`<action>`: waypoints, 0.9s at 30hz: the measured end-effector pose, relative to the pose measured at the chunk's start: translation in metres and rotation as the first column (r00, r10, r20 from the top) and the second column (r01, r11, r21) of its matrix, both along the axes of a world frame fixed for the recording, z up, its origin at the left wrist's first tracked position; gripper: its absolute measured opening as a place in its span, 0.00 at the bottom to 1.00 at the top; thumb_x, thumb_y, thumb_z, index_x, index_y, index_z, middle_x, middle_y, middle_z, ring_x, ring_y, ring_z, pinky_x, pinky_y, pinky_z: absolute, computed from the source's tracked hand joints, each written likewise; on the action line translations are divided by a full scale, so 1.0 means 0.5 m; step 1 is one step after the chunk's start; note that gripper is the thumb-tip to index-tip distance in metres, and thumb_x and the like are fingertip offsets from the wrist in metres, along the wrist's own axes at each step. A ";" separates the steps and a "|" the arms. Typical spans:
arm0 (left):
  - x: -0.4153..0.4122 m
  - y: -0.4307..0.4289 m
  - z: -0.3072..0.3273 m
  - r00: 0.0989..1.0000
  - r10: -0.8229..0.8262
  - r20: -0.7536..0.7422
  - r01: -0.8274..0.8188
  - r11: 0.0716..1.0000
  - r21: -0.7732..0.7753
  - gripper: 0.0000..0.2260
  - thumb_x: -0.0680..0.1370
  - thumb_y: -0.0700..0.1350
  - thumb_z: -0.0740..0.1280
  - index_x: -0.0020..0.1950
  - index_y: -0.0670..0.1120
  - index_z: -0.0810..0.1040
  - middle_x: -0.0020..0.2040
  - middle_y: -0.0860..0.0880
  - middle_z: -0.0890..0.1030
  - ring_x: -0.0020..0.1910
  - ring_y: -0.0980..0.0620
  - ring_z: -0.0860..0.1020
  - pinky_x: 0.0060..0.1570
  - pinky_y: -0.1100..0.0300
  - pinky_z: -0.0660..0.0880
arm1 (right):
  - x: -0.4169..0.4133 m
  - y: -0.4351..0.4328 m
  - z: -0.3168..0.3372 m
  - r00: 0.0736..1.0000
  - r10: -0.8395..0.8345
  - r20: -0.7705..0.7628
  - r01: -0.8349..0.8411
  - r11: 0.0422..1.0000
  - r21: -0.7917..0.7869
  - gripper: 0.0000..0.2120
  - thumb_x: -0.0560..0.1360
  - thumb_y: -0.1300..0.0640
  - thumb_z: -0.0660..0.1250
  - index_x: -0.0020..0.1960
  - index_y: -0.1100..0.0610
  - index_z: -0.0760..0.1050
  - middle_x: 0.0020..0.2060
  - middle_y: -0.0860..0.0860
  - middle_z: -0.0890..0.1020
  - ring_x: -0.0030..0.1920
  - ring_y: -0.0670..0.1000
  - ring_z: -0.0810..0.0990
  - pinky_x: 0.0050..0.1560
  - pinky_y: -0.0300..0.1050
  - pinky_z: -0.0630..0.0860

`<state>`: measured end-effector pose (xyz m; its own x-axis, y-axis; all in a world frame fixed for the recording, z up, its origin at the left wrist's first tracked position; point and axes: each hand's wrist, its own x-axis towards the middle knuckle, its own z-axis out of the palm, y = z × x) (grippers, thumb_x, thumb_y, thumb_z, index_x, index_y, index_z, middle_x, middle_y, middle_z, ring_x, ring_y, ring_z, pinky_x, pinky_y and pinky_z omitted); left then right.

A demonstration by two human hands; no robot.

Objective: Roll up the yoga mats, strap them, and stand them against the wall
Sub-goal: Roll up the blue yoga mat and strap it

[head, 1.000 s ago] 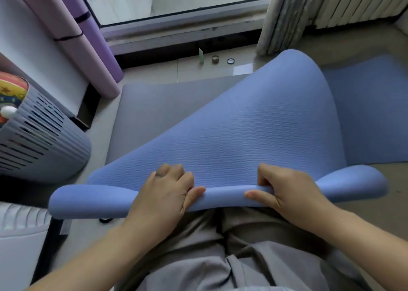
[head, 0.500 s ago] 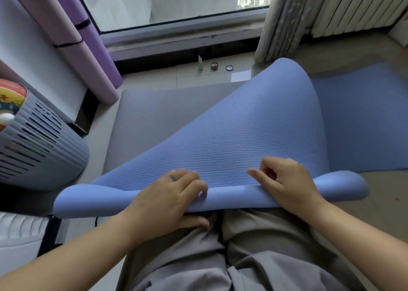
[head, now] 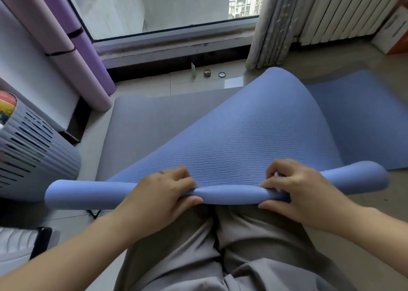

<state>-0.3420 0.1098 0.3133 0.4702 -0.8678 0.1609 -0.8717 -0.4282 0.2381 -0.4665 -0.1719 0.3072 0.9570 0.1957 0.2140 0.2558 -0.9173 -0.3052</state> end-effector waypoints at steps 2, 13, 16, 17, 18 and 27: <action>0.014 -0.004 -0.004 1.000 0.007 -0.024 -0.007 1.000 -0.002 0.20 0.79 0.63 0.51 0.45 0.53 0.77 0.41 0.56 0.75 0.35 0.52 0.77 0.31 0.58 0.73 | 0.021 -0.012 0.015 0.987 -0.026 -0.157 0.043 0.993 0.107 0.16 0.69 0.36 0.67 0.41 0.48 0.82 0.37 0.41 0.74 0.36 0.38 0.71 0.37 0.29 0.65; 0.039 -0.024 0.005 0.986 0.100 -0.135 -0.089 0.992 0.086 0.12 0.76 0.62 0.50 0.52 0.59 0.67 0.46 0.59 0.77 0.47 0.55 0.74 0.40 0.55 0.74 | 0.097 -0.029 0.023 0.875 -0.027 -0.484 0.232 0.900 0.368 0.11 0.70 0.46 0.74 0.38 0.47 0.72 0.35 0.49 0.79 0.34 0.46 0.73 0.38 0.41 0.69; 0.006 -0.028 -0.005 0.991 0.110 0.069 -0.114 0.993 0.042 0.05 0.77 0.51 0.56 0.48 0.54 0.70 0.43 0.53 0.76 0.40 0.48 0.76 0.30 0.54 0.74 | 0.113 -0.038 0.030 0.815 0.007 -0.579 0.241 0.905 0.351 0.12 0.70 0.44 0.73 0.37 0.48 0.73 0.31 0.44 0.77 0.32 0.42 0.71 0.35 0.35 0.66; -0.006 -0.025 -0.010 0.988 0.118 0.096 -0.122 0.991 0.046 0.05 0.76 0.50 0.57 0.49 0.53 0.71 0.44 0.53 0.76 0.40 0.47 0.77 0.31 0.54 0.74 | 0.120 -0.041 0.035 0.795 0.019 -0.606 0.236 0.911 0.338 0.12 0.70 0.44 0.73 0.36 0.48 0.73 0.29 0.41 0.75 0.31 0.40 0.70 0.34 0.33 0.65; -0.018 -0.021 -0.015 0.986 0.125 0.115 -0.131 0.990 0.052 0.07 0.77 0.51 0.57 0.51 0.52 0.71 0.45 0.53 0.77 0.41 0.47 0.77 0.33 0.54 0.74 | 0.128 -0.043 0.040 0.773 0.033 -0.633 0.228 0.917 0.326 0.12 0.70 0.44 0.73 0.36 0.48 0.73 0.28 0.39 0.75 0.30 0.39 0.69 0.33 0.32 0.65; 0.006 -0.051 0.005 0.972 0.210 0.109 -0.236 0.907 0.350 0.26 0.74 0.67 0.44 0.50 0.51 0.74 0.44 0.51 0.75 0.42 0.46 0.76 0.36 0.51 0.73 | 0.145 -0.042 0.040 0.757 0.038 -0.652 0.280 0.883 0.377 0.10 0.69 0.46 0.74 0.41 0.49 0.76 0.33 0.38 0.76 0.35 0.40 0.73 0.40 0.34 0.68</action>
